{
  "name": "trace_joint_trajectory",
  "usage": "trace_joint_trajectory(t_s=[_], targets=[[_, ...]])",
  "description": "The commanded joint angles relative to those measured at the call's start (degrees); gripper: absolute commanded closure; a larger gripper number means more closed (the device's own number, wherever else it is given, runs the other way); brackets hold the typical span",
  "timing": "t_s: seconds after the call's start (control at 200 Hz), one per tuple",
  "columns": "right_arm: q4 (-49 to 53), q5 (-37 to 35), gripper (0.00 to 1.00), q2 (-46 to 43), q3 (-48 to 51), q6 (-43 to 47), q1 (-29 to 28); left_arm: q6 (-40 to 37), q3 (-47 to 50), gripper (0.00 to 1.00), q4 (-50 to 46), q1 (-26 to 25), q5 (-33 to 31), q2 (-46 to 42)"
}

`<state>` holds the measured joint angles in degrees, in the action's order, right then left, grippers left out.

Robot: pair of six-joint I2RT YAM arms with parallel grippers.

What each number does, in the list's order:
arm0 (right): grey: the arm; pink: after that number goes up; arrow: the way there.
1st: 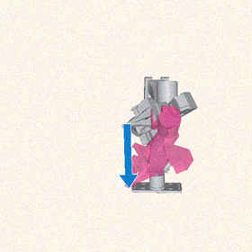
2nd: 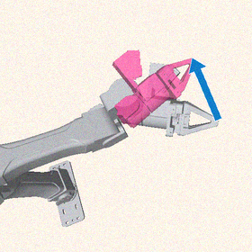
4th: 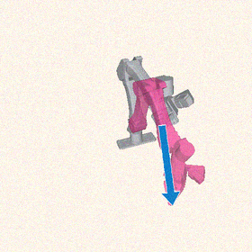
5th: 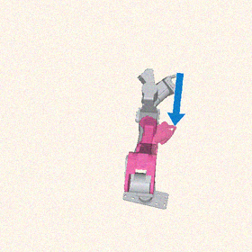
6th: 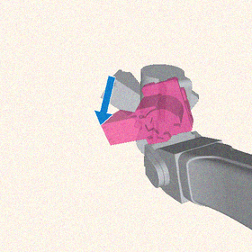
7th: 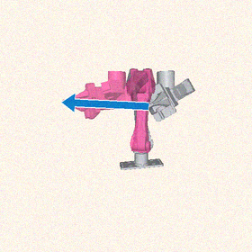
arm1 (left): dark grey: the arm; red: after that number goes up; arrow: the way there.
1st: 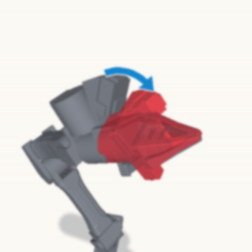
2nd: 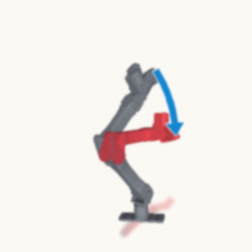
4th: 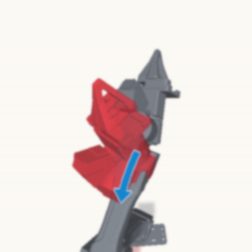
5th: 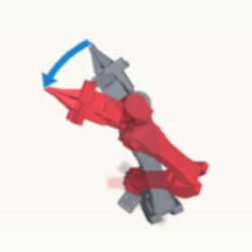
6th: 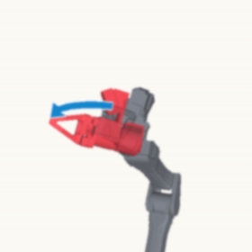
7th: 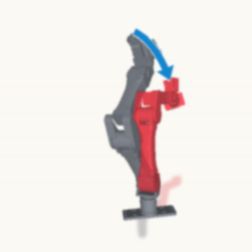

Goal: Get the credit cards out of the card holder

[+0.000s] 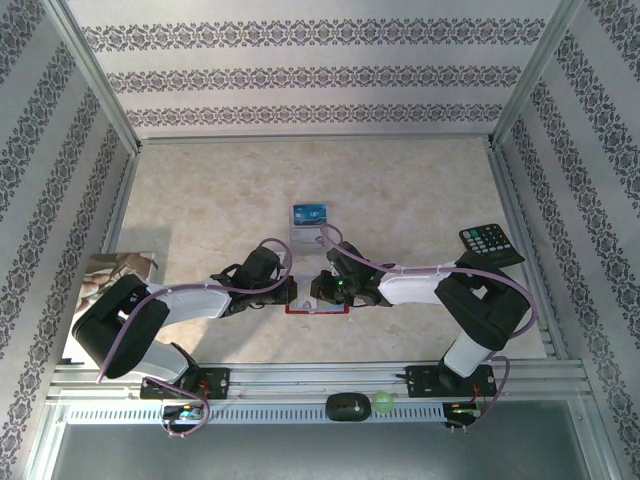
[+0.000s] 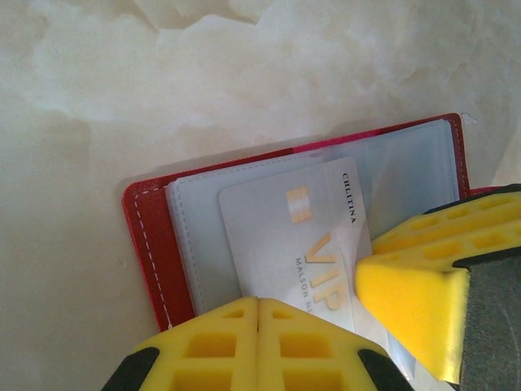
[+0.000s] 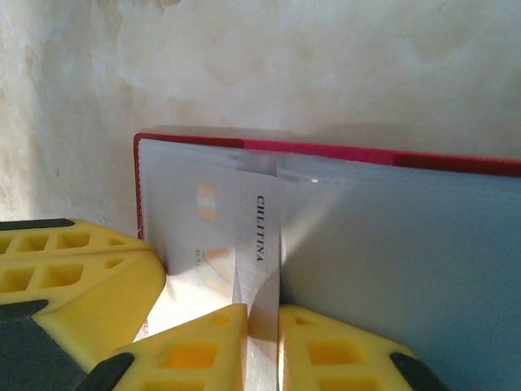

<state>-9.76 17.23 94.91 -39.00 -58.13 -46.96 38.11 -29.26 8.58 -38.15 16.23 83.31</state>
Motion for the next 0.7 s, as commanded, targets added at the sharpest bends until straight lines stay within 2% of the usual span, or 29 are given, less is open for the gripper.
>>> trace_joint_trajectory(t_s=[0.0, 0.095, 0.445, 0.695], targets=[[-3.32, 1.24, 0.89, 1.35, 1.05, -0.74, 0.11, 0.03, 1.66, 1.0, -3.81, 0.0, -0.61, 2.08], [-3.34, -0.01, 1.0, 0.68, 2.34, -1.31, 0.11, 0.12, 1.84, 1.0, -3.92, 0.07, -0.89, 1.78], [0.58, -6.28, 1.0, -6.91, 6.23, -1.96, 0.11, 0.16, 1.93, 0.97, -3.92, 0.78, -0.72, 0.91], [10.23, -11.46, 1.0, -12.17, 5.56, 0.02, -0.72, -0.23, 1.76, 0.94, -4.63, 1.4, -0.61, -0.25]])
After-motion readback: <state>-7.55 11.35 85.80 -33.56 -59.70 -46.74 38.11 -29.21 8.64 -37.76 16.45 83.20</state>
